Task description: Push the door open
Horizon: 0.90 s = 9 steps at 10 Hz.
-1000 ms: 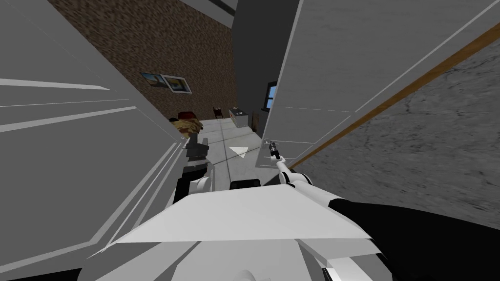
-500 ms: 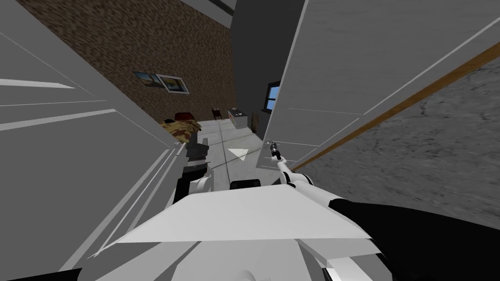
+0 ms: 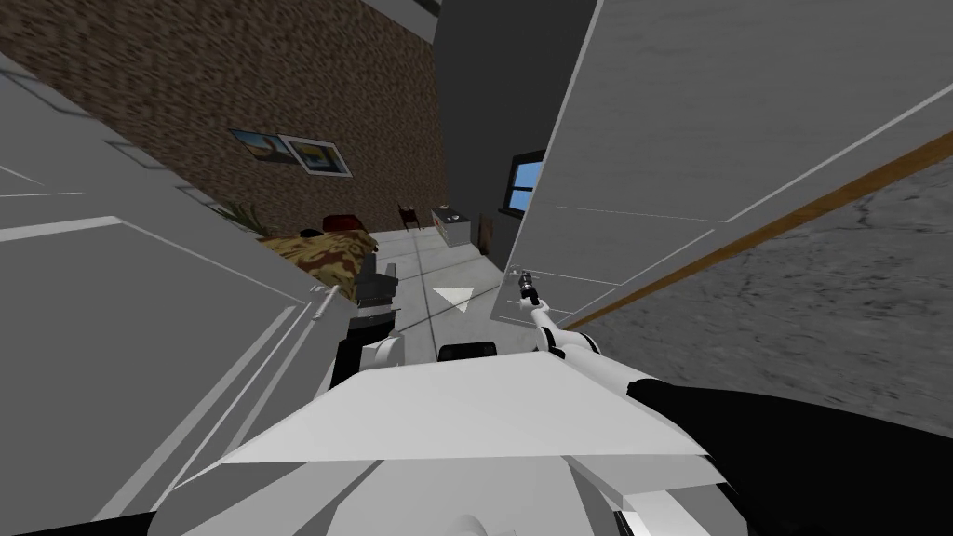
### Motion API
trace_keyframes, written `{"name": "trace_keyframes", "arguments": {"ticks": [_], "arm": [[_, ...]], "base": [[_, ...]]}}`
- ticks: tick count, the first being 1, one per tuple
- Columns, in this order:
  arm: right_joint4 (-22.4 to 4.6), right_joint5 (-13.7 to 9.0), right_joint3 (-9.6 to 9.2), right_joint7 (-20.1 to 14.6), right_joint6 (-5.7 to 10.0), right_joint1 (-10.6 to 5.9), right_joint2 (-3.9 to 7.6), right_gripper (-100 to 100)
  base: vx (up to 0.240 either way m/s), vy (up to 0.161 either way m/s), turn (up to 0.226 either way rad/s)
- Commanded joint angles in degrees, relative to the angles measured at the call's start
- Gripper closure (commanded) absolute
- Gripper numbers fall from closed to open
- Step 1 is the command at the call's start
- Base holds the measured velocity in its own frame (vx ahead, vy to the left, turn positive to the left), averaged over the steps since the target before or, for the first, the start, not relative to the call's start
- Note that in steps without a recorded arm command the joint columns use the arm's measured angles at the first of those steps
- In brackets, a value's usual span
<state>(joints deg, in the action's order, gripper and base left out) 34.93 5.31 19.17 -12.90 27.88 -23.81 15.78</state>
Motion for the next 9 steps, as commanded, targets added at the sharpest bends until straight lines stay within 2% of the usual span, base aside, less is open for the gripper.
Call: {"name": "trace_keyframes", "arguments": {"ticks": [1,2,3,6,9], "arm": [[1.4,-0.4,1.23,0.6,-0.61,0.94,0.40,100],[1.4,-0.4,1.23,0.6,-0.61,0.94,0.40,100],[1.3,-0.8,2.41,1.0,-0.60,1.20,0.82,100],[1.1,-1.3,3.91,1.6,-0.58,1.53,1.36,100],[1.0,-1.6,4.80,2.0,-0.58,1.72,1.68,100]], "base": [[0.214,0.032,-0.064],[0.130,0.016,-0.011],[0.172,0.056,-0.057],[0.173,0.075,-0.070],[0.138,0.057,-0.048]]}}
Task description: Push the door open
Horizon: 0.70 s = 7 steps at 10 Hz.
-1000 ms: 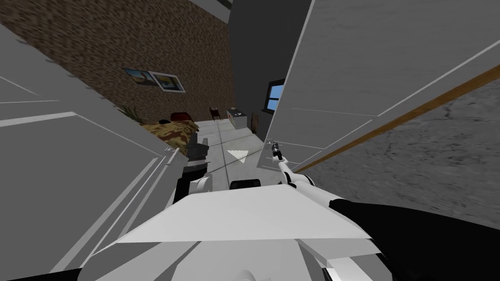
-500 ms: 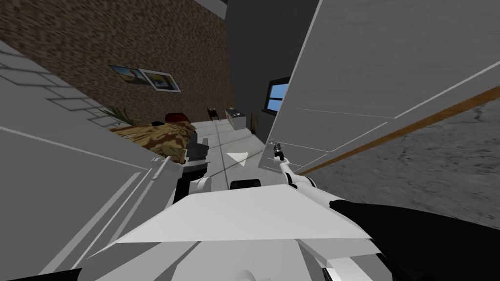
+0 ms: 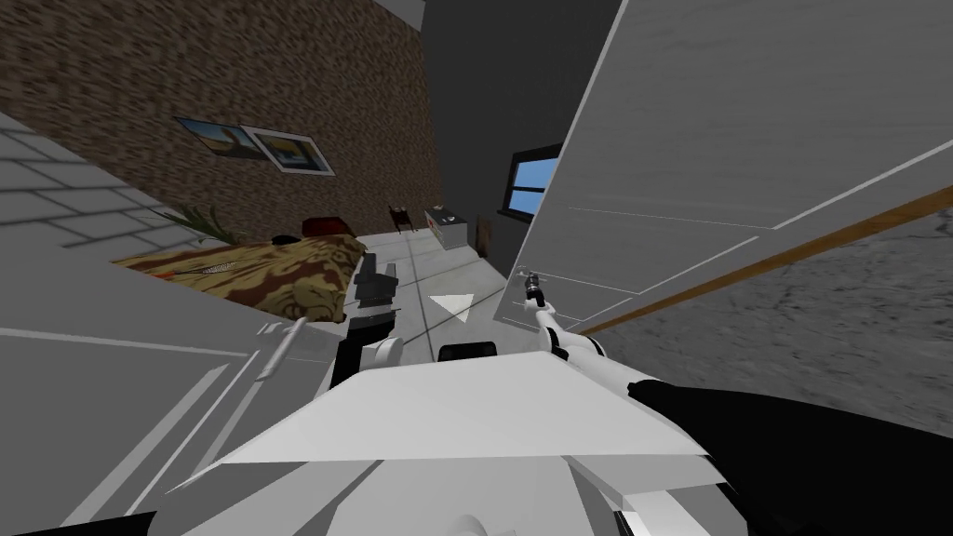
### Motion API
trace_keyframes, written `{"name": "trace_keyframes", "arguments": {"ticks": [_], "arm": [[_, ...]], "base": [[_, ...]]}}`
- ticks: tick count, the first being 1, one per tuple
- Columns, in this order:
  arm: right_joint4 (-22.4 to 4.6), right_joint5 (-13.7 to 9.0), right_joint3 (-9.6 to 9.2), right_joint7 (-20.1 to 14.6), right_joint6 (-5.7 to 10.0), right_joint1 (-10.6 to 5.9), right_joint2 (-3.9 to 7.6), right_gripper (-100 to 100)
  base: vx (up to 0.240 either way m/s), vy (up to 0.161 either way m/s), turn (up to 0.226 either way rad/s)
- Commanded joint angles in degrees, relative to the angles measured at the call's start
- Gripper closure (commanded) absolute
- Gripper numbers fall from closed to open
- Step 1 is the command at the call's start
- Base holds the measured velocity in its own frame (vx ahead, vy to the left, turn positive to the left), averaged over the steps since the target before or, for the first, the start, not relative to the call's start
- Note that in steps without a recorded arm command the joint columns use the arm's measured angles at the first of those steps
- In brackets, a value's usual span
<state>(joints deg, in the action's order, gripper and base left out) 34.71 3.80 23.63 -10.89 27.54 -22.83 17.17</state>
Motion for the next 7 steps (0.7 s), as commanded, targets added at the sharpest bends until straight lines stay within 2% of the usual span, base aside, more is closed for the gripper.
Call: {"name": "trace_keyframes", "arguments": {"ticks": [1,2,4,5,6,7], "arm": [[1.2,-0.4,1.21,0.3,-0.23,0.94,0.61,100],[1.2,-0.4,1.21,0.3,-0.23,0.94,0.61,100],[1.0,-0.9,2.60,0.8,-0.21,1.24,1.10,100],[1.0,-0.9,2.60,0.8,-0.21,1.24,1.10,100],[0.9,-1.2,3.59,1.2,-0.20,1.46,1.46,100],[0.9,-1.2,3.59,1.2,-0.20,1.46,1.46,100]], "base": [[0.148,0.040,-0.053],[0.134,0.040,-0.045],[0.188,0.061,-0.052],[0.140,0.058,-0.064],[0.192,0.072,-0.076],[0.156,0.054,-0.063]]}}
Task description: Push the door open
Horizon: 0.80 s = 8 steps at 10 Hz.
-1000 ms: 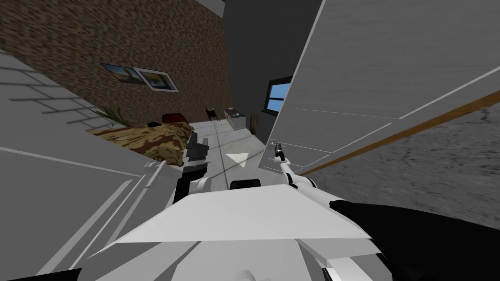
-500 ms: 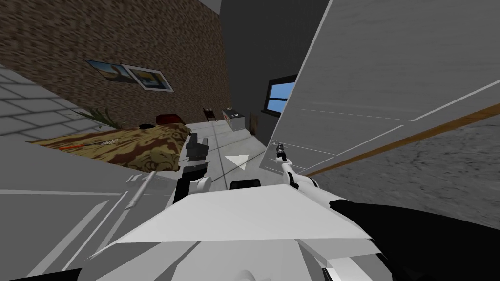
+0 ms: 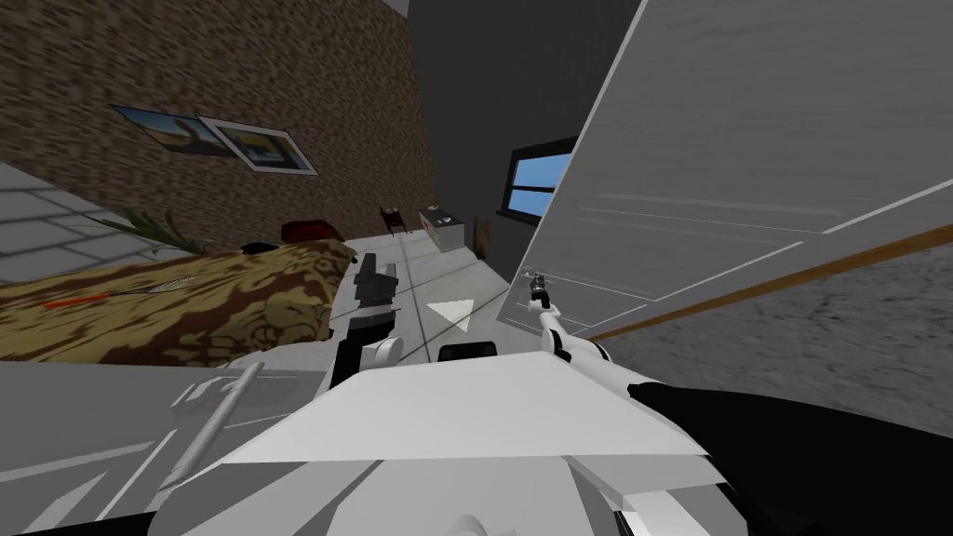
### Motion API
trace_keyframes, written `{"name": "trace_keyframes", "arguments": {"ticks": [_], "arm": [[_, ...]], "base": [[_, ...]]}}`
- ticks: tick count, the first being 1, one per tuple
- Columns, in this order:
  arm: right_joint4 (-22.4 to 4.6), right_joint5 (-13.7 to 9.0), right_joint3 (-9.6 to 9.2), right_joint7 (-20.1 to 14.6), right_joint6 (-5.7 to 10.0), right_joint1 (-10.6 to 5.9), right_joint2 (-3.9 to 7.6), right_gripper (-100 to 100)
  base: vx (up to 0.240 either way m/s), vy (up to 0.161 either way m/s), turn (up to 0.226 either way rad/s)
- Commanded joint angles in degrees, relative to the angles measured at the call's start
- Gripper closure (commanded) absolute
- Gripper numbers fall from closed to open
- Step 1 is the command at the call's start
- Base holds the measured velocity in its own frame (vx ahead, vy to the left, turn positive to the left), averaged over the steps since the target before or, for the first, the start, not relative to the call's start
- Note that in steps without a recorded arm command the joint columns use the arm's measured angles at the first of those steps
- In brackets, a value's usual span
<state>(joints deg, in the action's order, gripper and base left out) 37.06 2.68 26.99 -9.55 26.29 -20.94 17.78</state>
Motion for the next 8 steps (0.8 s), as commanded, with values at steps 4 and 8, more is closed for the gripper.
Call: {"name": "trace_keyframes", "arguments": {"ticks": [4,8], "arm": [[-1.6,-0.9,2.41,0.7,1.06,0.05,1.62,100],[-1.4,-1.3,4.05,1.2,0.80,0.82,2.02,100]], "base": [[0.190,0.070,-0.068],[0.153,0.030,-0.051]]}}
